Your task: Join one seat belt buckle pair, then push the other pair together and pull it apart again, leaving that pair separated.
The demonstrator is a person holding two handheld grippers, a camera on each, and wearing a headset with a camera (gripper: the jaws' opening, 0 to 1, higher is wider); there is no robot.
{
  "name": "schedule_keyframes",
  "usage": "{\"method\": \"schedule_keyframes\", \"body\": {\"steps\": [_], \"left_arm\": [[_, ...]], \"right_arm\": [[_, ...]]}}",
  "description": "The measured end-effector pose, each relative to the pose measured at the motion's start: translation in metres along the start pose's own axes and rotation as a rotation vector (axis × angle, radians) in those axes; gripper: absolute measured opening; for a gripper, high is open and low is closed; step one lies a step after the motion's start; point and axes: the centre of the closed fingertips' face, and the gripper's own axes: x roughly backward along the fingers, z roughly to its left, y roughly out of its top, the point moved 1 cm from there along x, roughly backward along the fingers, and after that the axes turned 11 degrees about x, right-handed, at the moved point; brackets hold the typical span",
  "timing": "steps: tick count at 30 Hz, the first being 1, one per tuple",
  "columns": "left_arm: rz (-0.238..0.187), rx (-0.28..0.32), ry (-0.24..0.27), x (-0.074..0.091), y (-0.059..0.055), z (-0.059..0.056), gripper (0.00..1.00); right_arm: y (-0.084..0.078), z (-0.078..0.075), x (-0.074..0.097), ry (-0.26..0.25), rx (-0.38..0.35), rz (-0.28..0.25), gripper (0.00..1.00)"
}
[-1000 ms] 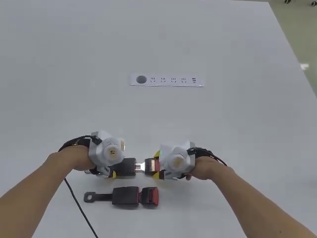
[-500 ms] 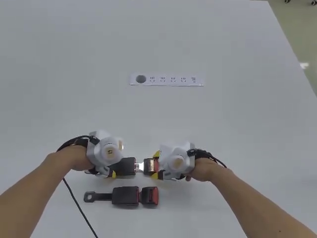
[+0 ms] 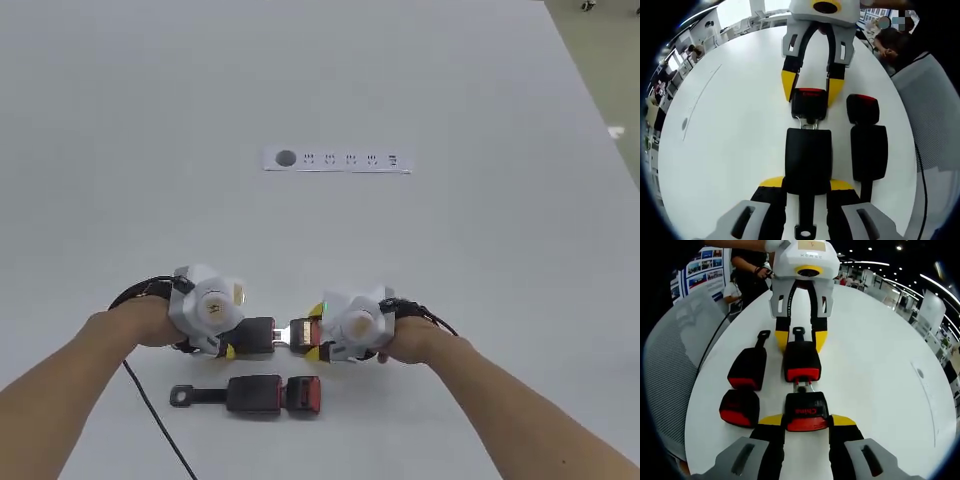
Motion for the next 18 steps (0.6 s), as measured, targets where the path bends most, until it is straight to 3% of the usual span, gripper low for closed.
{"method": "schedule_keyframes", "body": {"steps": [9,18], "left_arm": [[-0.008,0.019,-0.003,-0.0025,-0.0019,0.0031,0.30],[-0.004,0.017,-0.006,-0.0030,-0.0017,0.0033,0.30]], "right_arm": [[-0.0018,-0.0013,-0.0037,-0.005,-0.050,0.013,0.30],[0.0013,-0.0004,-0.0034,-0.006,-0.038,0.016,0.29]]}}
